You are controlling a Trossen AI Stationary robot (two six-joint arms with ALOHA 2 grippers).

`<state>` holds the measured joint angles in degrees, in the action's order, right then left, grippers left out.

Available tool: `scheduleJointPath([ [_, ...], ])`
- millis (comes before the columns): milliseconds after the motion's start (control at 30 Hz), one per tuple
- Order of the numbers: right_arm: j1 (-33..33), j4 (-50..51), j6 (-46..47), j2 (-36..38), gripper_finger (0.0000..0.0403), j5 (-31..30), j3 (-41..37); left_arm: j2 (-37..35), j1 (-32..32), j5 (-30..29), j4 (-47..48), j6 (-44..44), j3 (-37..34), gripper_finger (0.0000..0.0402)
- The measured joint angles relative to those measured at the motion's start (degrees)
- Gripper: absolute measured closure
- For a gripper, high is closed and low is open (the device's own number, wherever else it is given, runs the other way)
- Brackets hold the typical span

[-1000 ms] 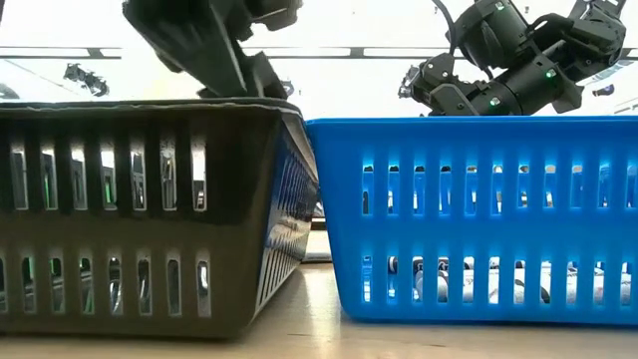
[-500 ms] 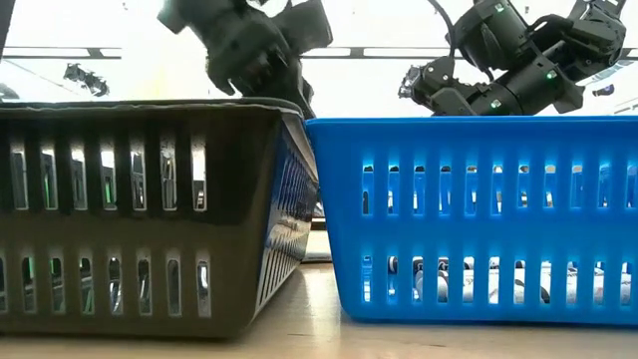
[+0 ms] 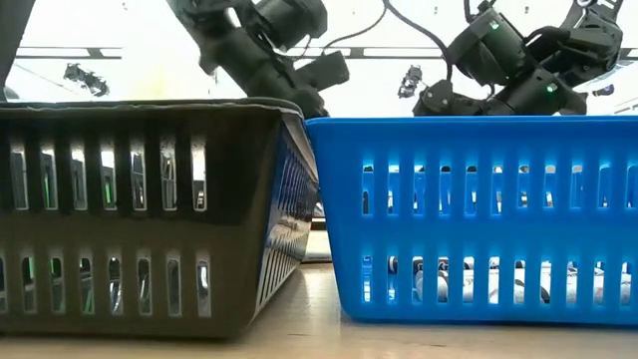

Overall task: Sort crayons
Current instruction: Put the white crayon into the left blue bin

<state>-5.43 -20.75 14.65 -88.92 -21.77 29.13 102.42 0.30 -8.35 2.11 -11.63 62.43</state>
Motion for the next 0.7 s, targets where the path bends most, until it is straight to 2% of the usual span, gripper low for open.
scheduleJointPath([
  [433, 0.2, 1.8, 0.7, -0.3, 0.0281, 0.3, 0.0, 7.7, 5.1, 1.2, -6.2, -3.2, -0.1, 0.0230],
  [700, 0.3, 1.1, 0.8, -1.0, 0.0281, 0.9, 0.0, 9.8, 7.5, 6.9, -10.1, -4.7, 0.0, 0.0230],
])
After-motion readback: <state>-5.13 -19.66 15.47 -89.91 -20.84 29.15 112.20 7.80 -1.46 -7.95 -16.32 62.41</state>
